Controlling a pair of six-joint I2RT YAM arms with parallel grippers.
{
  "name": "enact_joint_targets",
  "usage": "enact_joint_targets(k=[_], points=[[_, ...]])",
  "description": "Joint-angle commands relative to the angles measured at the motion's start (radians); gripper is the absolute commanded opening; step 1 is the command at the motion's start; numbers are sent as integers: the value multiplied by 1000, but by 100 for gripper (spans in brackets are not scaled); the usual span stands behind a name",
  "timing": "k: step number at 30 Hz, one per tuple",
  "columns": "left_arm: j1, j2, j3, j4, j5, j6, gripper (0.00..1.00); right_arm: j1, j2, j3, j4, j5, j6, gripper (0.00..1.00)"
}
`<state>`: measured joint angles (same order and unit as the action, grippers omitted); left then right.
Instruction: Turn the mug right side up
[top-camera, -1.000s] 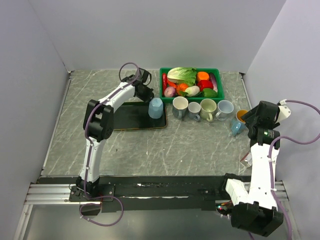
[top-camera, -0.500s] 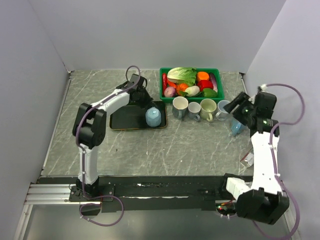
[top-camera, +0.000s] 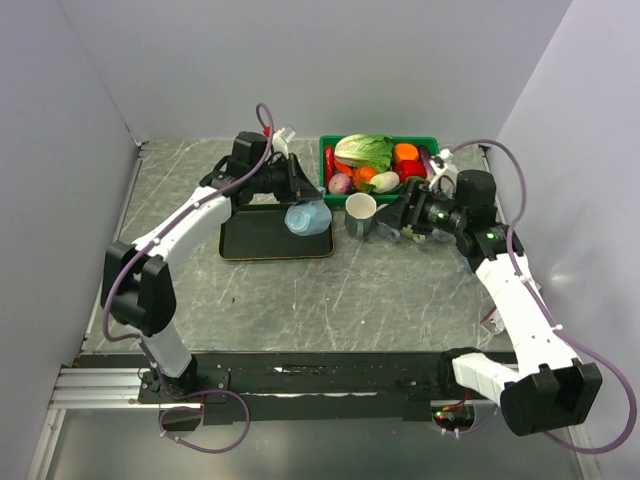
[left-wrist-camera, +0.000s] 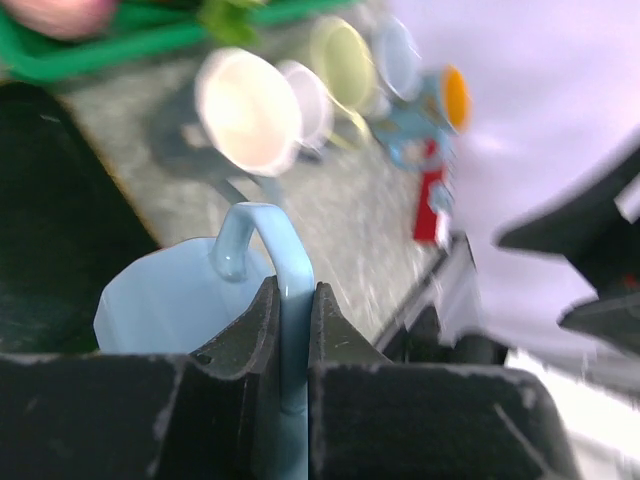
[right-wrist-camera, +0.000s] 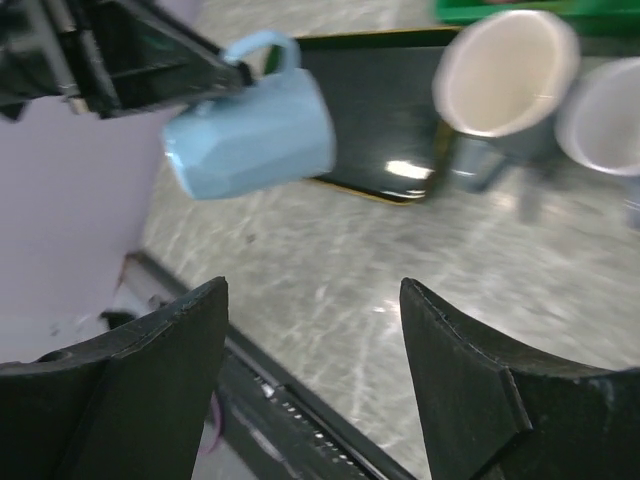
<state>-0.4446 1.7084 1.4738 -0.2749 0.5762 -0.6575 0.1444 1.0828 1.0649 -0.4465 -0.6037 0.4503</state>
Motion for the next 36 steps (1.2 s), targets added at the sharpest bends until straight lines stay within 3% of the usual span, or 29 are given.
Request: enact_joint_targets(k=[1, 9, 13, 29, 36], points=[[-20, -119, -56, 173, 246, 67, 1, 63, 14, -2, 199, -123, 42, 76], [-52, -228, -66, 223, 471, 82, 1, 98, 29, -63, 535, -295, 50, 76], [-62, -268, -79, 267, 551, 41, 1, 112, 60, -51, 603, -359, 2, 75], [-85, -300, -60, 293, 617, 41, 1, 196, 71, -14, 723, -479, -142, 67], [-92, -293, -66, 278, 659, 76, 1, 248, 86, 27, 637, -417, -246, 48]])
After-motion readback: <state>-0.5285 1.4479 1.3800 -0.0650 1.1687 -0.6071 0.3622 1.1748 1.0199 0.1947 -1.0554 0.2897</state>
